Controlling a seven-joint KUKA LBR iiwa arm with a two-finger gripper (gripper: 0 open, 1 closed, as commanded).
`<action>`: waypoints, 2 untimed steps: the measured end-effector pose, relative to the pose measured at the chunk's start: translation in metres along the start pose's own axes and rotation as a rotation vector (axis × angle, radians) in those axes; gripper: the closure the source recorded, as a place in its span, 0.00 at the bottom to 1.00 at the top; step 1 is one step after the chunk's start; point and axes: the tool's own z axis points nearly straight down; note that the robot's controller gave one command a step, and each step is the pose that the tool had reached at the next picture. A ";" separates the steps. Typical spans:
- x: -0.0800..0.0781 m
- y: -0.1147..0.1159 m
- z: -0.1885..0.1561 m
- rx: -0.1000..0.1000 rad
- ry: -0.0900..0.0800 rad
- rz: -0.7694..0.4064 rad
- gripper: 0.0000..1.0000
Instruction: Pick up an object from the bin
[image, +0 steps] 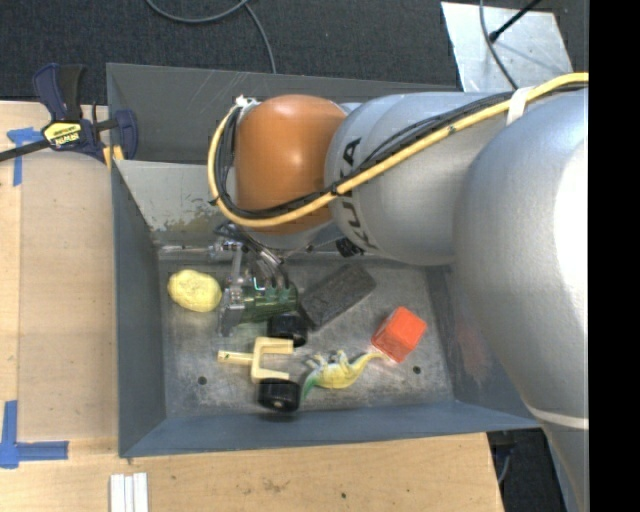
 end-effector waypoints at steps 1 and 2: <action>-0.002 -0.001 -0.005 -0.002 -0.008 0.002 0.00; -0.015 -0.019 0.004 -0.004 -0.012 -0.122 0.00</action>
Offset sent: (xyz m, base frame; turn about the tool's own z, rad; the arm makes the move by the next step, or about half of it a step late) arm 0.0408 -0.0708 -0.0266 -0.3092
